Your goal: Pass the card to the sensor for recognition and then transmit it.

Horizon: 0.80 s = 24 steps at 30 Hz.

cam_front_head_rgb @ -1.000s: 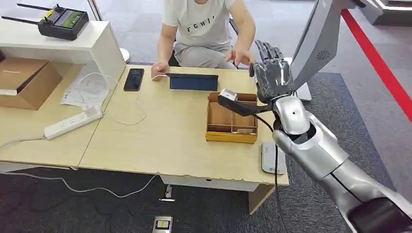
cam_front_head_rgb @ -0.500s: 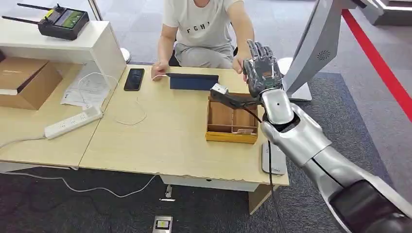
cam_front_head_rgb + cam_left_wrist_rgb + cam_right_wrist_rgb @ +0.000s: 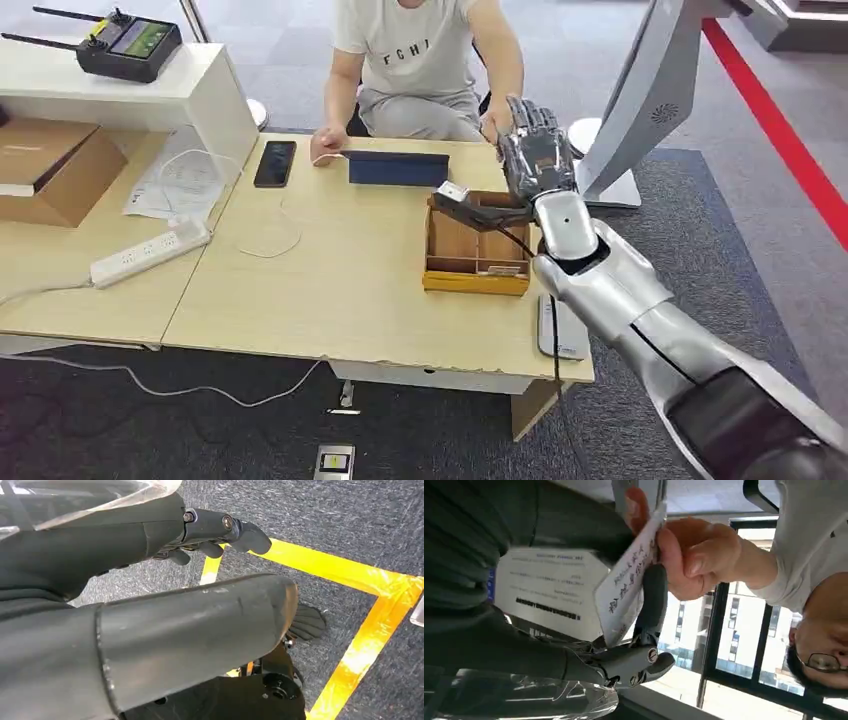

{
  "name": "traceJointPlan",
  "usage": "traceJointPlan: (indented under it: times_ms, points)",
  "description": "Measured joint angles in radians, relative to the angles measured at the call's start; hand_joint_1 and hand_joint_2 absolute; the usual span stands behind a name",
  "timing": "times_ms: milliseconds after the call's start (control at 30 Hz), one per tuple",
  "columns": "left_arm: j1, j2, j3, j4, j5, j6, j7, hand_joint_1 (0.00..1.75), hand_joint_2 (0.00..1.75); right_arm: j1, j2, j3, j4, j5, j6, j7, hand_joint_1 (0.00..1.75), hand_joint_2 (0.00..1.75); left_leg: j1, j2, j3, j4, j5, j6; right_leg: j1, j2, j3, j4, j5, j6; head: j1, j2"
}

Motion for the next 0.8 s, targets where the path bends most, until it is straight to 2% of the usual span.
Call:
traceJointPlan:
  times_ms: [100,233,433,567,800]
  points:
    - [0.001,0.001,0.000,0.000,0.005,-0.007,0.000,0.00,0.00,0.008,0.002,-0.002,0.013,-0.018,-0.009,-0.030,0.00,0.00,0.000,0.000,0.000,0.000,0.000,0.000,0.000,0.000,0.000,0.000,0.000,0.000,0.000,0.000]
    - [0.002,0.001,0.000,0.001,0.014,-0.011,0.000,0.00,0.00,0.076,-0.016,-0.038,-0.038,-0.084,-0.113,-0.025,0.00,0.00,0.000,0.000,0.001,0.000,0.000,0.000,0.000,0.000,0.001,0.000,0.000,0.000,0.000,0.000]
    - [0.010,0.008,0.000,0.003,-0.003,-0.018,-0.018,0.00,0.00,0.283,-0.114,-0.138,-0.283,-0.200,-0.173,0.018,0.00,0.00,0.000,-0.001,0.001,0.000,-0.001,0.001,0.000,0.000,0.001,-0.001,0.000,0.000,0.000,0.000]
    - [0.011,0.013,0.000,0.008,0.001,-0.011,-0.039,0.00,0.00,0.409,-0.179,-0.201,-0.471,-0.300,-0.192,0.071,0.00,0.00,0.000,-0.001,0.001,0.000,-0.001,0.001,0.000,0.000,0.001,-0.001,0.000,0.000,0.000,0.000]
    - [0.011,0.014,0.000,0.009,0.009,0.003,-0.029,0.00,0.00,0.494,-0.232,-0.229,-0.660,-0.330,-0.190,0.101,0.00,0.00,0.000,0.000,0.001,0.000,0.000,0.000,0.000,0.000,0.001,-0.001,0.000,0.000,0.000,0.000]
